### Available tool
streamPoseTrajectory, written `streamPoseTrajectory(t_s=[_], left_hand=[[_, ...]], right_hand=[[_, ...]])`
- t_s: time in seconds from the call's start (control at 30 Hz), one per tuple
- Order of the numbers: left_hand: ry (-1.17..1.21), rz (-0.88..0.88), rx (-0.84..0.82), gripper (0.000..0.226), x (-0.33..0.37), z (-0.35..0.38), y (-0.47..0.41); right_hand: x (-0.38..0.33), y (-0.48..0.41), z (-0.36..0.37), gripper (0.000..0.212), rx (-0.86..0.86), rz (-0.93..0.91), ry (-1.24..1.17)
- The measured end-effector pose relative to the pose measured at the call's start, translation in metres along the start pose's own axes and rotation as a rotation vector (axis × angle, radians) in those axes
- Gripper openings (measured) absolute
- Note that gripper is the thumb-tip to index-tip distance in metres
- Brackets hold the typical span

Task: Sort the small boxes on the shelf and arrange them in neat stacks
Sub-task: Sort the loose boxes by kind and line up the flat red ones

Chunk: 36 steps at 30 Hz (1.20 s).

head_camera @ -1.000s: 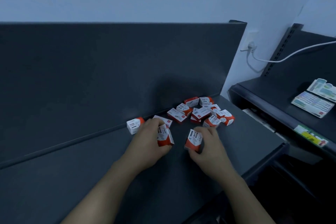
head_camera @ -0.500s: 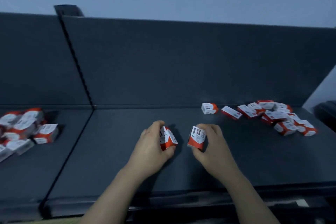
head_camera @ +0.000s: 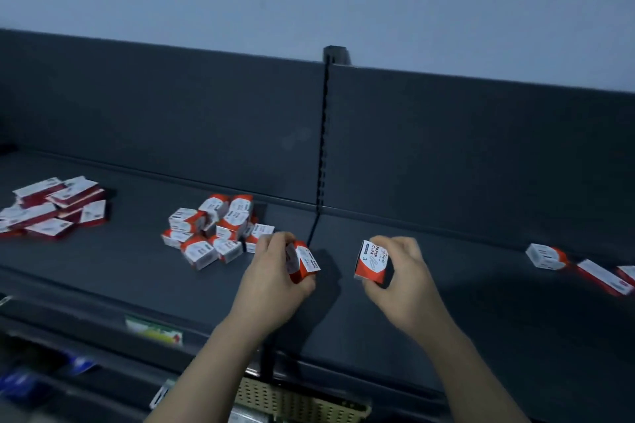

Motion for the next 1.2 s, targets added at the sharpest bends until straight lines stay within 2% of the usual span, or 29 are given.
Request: streamPoseTrajectory(t_s=[0.13,0.23,0.43,0.57,0.63,0.9,1.03,1.2], left_hand=[[-0.052,-0.052,0.093,0.059,-0.047,-0.053,-0.022],[-0.175,-0.030,0.086,0.065,-0.081,-0.080,-0.045],[-0.520,0.003,-0.137,0.041,-0.124,-0.099,-0.080],[-0.566,0.023,-0.298,0.063,-0.138,-0.088,-0.089],[-0.555,0.031,-0.316,0.071,-0.142,-0.083,-0.091],[-0.351,0.053,-0.137,0.068,-0.147,-0.087,-0.086],[-0.329,0.063,-0.012,0.051,-0.142,-0.097,-0.078],[-0.354,0.120,0.047,0.037,-0.131,-0.098,-0.073]], right_hand=[[-0.032,-0.026,0.049,0.048,-0.042,-0.002,-0.035],[-0.050,-0.041,0.077,0.048,-0.046,-0.011,-0.028],[-0.069,-0.065,0.121,0.049,-0.075,0.008,-0.028],[-0.073,-0.076,0.140,0.052,-0.113,0.033,0.001],[-0.073,-0.083,0.146,0.053,-0.137,0.037,0.021],[-0.069,-0.105,0.174,0.043,-0.263,0.071,0.053],[-0.062,-0.110,0.188,0.048,-0.293,0.077,0.117],[-0.065,-0.107,0.188,0.059,-0.253,0.064,0.158]])
Point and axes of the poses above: each hand's wrist, its own y-axis away from the middle knuckle, its own z-axis out of the palm, x = y × z, the point moved 4 cm from there along -y, towards the middle knuckle, and after that the axes turned 3 degrees about -y, right-handed, at the moved point
